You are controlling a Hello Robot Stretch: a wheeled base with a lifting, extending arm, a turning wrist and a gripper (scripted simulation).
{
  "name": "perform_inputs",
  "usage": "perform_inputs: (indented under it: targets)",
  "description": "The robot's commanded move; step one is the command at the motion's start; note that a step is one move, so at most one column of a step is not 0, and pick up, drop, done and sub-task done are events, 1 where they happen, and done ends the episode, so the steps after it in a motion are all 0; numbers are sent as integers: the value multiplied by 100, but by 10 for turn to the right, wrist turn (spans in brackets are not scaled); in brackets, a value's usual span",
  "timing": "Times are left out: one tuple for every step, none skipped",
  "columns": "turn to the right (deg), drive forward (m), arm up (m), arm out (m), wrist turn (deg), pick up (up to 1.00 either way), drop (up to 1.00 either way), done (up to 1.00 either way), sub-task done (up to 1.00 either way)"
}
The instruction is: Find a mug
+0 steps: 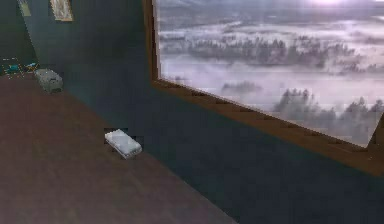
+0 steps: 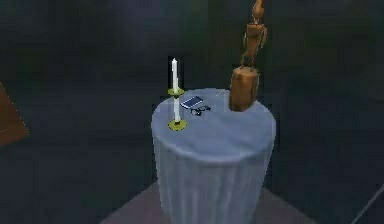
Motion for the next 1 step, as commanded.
perform_inputs:
  targets:
    - [-210, 0, 0, 0, 0, 0, 0, 0, 0]
